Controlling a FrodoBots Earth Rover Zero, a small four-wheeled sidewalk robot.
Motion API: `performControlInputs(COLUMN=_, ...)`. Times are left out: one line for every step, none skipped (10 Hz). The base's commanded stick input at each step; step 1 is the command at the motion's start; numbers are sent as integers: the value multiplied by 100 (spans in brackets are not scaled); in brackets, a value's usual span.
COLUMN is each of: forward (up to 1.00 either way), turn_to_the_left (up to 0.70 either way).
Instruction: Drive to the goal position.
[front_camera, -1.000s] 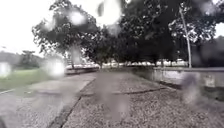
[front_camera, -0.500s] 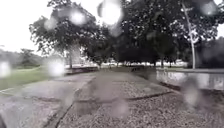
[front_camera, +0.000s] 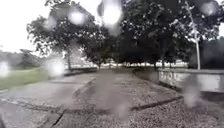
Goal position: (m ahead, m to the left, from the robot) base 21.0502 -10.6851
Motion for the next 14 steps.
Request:
performControlInputs(forward=70, turn_to_the_left=0)
performControlInputs(forward=70, turn_to_the_left=0)
performControlInputs(forward=70, turn_to_the_left=0)
performControlInputs(forward=70, turn_to_the_left=0)
performControlInputs(forward=70, turn_to_the_left=0)
performControlInputs(forward=70, turn_to_the_left=0)
performControlInputs(forward=70, turn_to_the_left=0)
performControlInputs(forward=70, turn_to_the_left=0)
performControlInputs(forward=70, turn_to_the_left=0)
performControlInputs(forward=70, turn_to_the_left=0)
performControlInputs(forward=70, turn_to_the_left=0)
performControlInputs(forward=70, turn_to_the_left=0)
performControlInputs(forward=70, turn_to_the_left=0)
performControlInputs(forward=70, turn_to_the_left=0)
